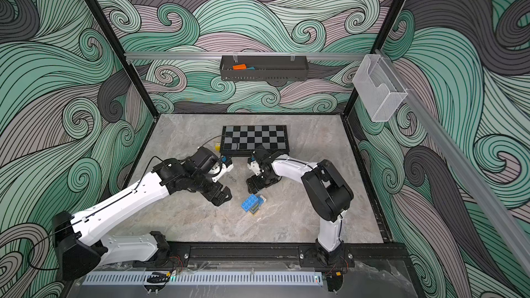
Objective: Assemble a giraffe with lego
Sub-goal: Pick up the lego brick from the center of the board.
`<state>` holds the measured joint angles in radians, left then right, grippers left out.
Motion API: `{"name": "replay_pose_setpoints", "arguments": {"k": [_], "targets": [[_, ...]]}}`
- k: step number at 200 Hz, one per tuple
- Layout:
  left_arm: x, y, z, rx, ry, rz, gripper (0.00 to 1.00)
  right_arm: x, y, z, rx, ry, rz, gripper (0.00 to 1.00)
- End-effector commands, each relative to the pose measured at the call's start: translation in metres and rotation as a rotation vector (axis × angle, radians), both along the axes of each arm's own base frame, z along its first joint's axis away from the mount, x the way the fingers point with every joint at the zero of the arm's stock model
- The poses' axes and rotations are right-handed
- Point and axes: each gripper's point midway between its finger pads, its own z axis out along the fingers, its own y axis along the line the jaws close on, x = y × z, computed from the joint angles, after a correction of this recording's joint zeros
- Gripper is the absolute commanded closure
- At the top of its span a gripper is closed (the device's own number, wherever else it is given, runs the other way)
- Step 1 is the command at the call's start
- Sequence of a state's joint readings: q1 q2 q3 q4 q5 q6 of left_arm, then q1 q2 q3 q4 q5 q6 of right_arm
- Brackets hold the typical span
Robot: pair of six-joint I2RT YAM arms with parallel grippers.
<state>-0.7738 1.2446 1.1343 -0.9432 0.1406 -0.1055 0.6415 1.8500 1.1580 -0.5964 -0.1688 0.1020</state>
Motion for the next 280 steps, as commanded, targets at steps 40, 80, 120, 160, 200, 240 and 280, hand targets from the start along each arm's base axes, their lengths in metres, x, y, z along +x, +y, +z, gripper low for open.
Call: {"name": "replay_pose_setpoints", "arguments": {"k": [40, 80, 120, 160, 200, 240, 280], "targets": [[0.001, 0.007, 0.006, -0.004, -0.015, 0.033, 0.07, -0.010, -0.024, -0.028, -0.122, 0.036, 0.004, 0.52], [0.002, 0.003, 0.005, -0.027, -0.007, 0.043, 0.07, -0.010, -0.029, -0.021, -0.127, 0.010, -0.004, 0.65], [0.001, -0.006, 0.007, -0.091, 0.031, 0.076, 0.03, 0.002, -0.035, 0.008, -0.093, -0.056, -0.058, 0.74], [0.006, -0.008, 0.003, -0.134, 0.107, 0.175, 0.01, 0.007, -0.054, 0.065, -0.031, -0.135, -0.107, 0.71], [0.009, -0.011, 0.000, -0.229, 0.215, 0.251, 0.01, -0.024, -0.068, 0.129, 0.078, -0.204, -0.066, 0.70], [0.017, -0.018, 0.003, -0.352, 0.293, 0.287, 0.01, -0.056, -0.045, 0.178, 0.168, -0.287, 0.091, 0.67], [0.021, -0.013, -0.001, -0.420, 0.347, 0.321, 0.01, -0.074, -0.018, 0.190, 0.153, -0.277, 0.220, 0.67]]}}
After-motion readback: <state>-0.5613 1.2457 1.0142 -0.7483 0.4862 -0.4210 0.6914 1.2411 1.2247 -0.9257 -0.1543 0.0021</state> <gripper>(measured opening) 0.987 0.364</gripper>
